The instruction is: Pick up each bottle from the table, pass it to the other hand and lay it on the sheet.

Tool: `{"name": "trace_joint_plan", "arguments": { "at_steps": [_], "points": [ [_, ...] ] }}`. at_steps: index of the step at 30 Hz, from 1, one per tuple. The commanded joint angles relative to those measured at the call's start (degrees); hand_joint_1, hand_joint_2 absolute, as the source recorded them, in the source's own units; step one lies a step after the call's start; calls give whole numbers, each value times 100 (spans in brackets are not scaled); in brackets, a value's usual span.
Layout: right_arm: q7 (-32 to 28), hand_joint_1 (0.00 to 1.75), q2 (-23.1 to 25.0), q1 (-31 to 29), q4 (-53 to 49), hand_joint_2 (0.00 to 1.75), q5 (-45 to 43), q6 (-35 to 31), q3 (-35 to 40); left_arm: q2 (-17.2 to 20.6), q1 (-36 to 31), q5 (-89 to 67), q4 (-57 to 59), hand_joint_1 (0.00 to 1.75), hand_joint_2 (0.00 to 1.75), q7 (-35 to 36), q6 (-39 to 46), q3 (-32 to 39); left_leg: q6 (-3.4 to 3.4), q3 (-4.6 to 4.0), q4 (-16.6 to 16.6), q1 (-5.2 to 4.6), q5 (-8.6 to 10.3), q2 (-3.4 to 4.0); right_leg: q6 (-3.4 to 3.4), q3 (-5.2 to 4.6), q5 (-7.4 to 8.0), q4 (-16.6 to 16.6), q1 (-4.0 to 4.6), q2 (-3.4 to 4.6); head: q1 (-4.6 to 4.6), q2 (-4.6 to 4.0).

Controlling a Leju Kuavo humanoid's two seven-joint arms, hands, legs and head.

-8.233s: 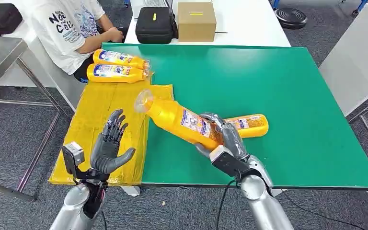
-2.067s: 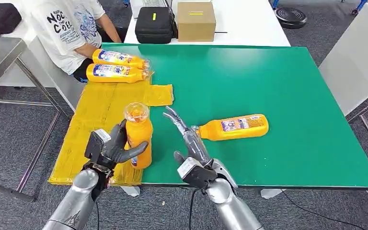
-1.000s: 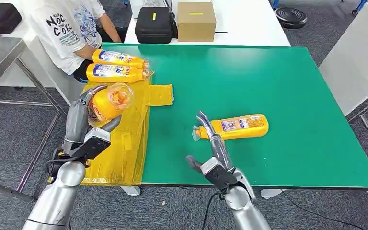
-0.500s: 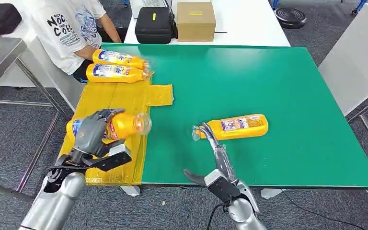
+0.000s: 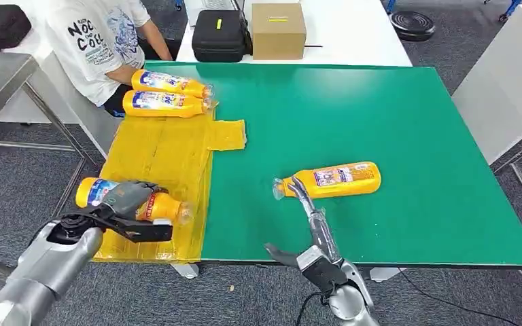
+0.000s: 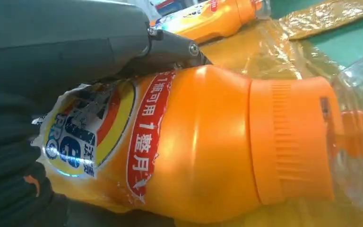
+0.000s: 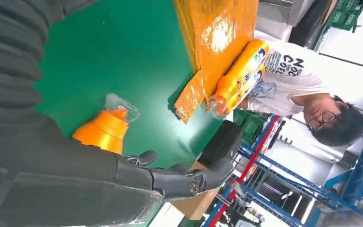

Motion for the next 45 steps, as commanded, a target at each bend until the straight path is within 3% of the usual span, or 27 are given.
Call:
{"name": "trace_joint_plan", "arguments": {
  "at_steps": [1, 21, 25, 29, 32, 33, 36, 38, 40, 43, 44, 45],
  "points": [
    [19, 0, -131, 40, -66, 175, 12, 43, -108, -110, -733, 161, 1142, 175, 175, 121, 173, -511, -6, 7, 0, 4, -3, -4, -5, 11, -5, -2, 5, -7, 0, 0],
    [42, 0, -29, -4, -28, 175, 66, 117, -156, -150, -781, 583, 1543, 175, 175, -368, -378, -721, -8, 21, -2, 4, -6, 1, -10, 22, -4, -4, 5, -2, 0, 0],
    [29, 0, -69, -112, 126, 175, 46, 135, -93, -79, -788, 743, 1632, 164, 175, -640, -631, -785, -14, 35, 0, 11, -13, 6, -15, 37, -8, -5, 12, 2, 0, 0],
    [29, 0, -69, -112, 126, 175, 46, 135, -93, -79, -788, 743, 1632, 164, 175, -640, -631, -785, -14, 38, -4, 10, -12, 11, -15, 40, -5, -6, 10, 7, 0, 0],
    [12, 0, -106, -208, 239, 175, -18, 122, -52, -105, -873, 801, 1762, 148, 175, -715, -734, -861, -12, 35, -5, 7, -9, 10, -13, 37, -3, -6, 8, 6, 0, 0],
    [5, 0, -116, -229, 268, 175, -45, 108, -44, -111, -888, 805, 1786, 154, 175, -725, -710, -883, -9, 30, -4, 6, -7, 9, -11, 32, -1, -5, 7, 6, 0, 0],
    [-4, 0, -141, -278, 330, 175, -84, 86, -19, -147, -894, 784, 1868, 138, 175, -698, -667, -939, -10, 37, -6, 6, -7, 9, -12, 38, -1, -7, 6, 6, 0, 0],
    [-4, 0, -142, -293, 337, 175, -87, 84, -13, -164, -886, 780, 1886, 138, 175, -694, -653, -951, -12, 45, -6, 9, -9, 11, -14, 47, -3, -10, 10, 7, 0, 0],
    [-5, 0, -154, -316, 346, 175, -119, 68, 12, -183, -913, 739, 1970, 126, 175, -639, -602, -1022, -8, 42, -8, 3, -5, 7, -10, 41, -1, -7, 4, 4, 0, 0],
    [2, 0, -156, -336, 345, 175, -139, 62, 23, -221, -899, 720, 2026, 66, 175, -601, -560, -1068, -7, 44, -9, 2, -3, 6, -9, 44, 0, -7, 2, 3, 0, 0],
    [4, 0, -160, -341, 351, 175, -144, 61, 27, -238, -885, 713, 2050, 30, 175, -582, -554, -1082, -13, 53, -6, 9, -8, 9, -14, 55, -2, -9, 10, 4, 0, 0],
    [4, 0, -164, -345, 365, 175, -147, 62, 33, -249, -870, 709, 2066, 24, 175, -574, -554, -1096, -11, 54, -7, 6, -6, 6, -12, 55, -1, -8, 7, 3, 0, 0]
  ]
}}
